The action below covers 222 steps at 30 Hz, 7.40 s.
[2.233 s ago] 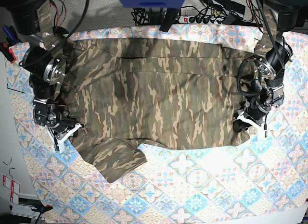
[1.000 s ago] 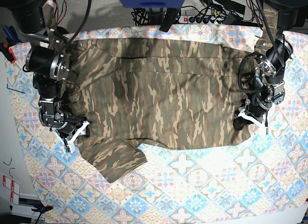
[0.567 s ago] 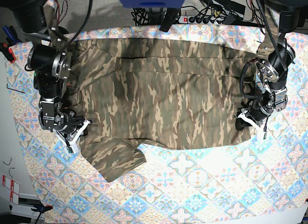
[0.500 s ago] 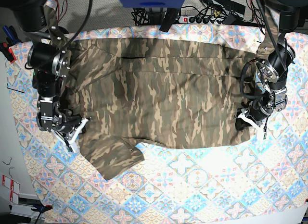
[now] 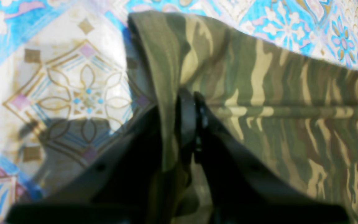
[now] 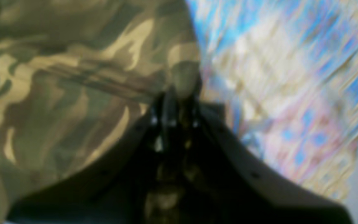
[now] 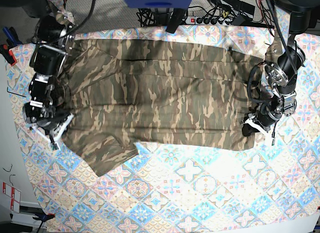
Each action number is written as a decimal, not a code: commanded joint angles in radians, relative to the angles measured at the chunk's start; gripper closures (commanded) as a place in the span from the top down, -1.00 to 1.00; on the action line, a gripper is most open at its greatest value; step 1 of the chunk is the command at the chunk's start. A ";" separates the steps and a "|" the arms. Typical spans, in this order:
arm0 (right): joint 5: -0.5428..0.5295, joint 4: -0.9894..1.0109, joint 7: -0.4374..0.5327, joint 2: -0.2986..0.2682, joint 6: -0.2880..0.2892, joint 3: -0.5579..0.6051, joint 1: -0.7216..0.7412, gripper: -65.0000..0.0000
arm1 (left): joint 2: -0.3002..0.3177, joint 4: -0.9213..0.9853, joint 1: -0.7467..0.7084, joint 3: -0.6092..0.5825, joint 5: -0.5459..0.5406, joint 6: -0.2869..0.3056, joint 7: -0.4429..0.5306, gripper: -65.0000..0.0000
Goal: Fold the T-shirt properly
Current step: 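Fold the held side edges inward toward the shirt's center with both grippers, then drag the folded shirt toward the collar edge with both grippers, then pull the shirt's ends apart with both grippers to stretch it lengthwise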
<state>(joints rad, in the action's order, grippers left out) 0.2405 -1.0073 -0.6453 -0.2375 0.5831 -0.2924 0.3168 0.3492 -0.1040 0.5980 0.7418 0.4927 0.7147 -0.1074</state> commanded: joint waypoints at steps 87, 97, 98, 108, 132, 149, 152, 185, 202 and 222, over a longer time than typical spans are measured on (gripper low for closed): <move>0.016 -0.559 -0.308 0.082 -0.018 0.000 -0.278 -0.87 | -0.321 -1.249 -0.286 -0.170 -0.035 -0.017 -0.750 0.04; 0.018 -0.559 -0.310 0.082 -0.018 0.000 -0.278 -0.87 | -0.316 -1.106 -0.263 -0.166 -0.036 -0.017 -0.742 0.05; 0.018 -0.559 -0.310 0.082 -0.018 0.000 -0.278 -0.87 | -0.318 -1.104 -0.263 -0.166 -0.036 -0.017 -0.740 0.05; 0.018 -0.560 -0.311 0.082 -0.018 0.000 -0.278 -0.87 | -0.313 -0.913 -0.267 -0.166 -0.035 -0.017 -0.682 -0.09; 0.018 -0.600 -0.313 0.082 -0.018 0.000 -0.278 -0.87 | -0.342 -1.350 -0.369 -0.170 -0.036 -0.017 -0.688 -0.89; 0.013 -0.750 -0.314 0.119 -0.018 -0.008 -0.416 -0.87 | -0.284 -1.644 -0.677 -0.172 -0.151 -0.017 -0.688 -0.89; 0.013 -0.786 -0.314 0.125 -0.018 -0.009 -0.453 -0.87 | -0.281 -1.646 -0.714 -0.172 -0.157 -0.017 -0.682 -0.89; 0.016 -0.885 -0.446 0.194 -0.016 -0.153 -0.655 -0.47 | -0.284 -1.628 -0.898 -0.166 -0.110 -0.017 -0.681 -0.50; 0.015 -0.962 -0.405 0.195 0.115 -0.222 -0.629 0.19 | -0.344 -1.787 -0.880 -0.166 -0.116 -0.017 -0.681 0.24; 0.021 -0.962 -0.380 0.293 0.115 -0.557 -0.578 0.18 | -0.373 -1.835 -0.841 -0.166 -0.114 -0.017 -0.688 0.24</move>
<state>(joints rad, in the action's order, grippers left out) 0.2649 -1.9503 -1.0317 0.0578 0.6952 -0.8497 -0.2577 -0.0299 -1.9190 -0.2470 0.5735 0.3820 0.7044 -0.8043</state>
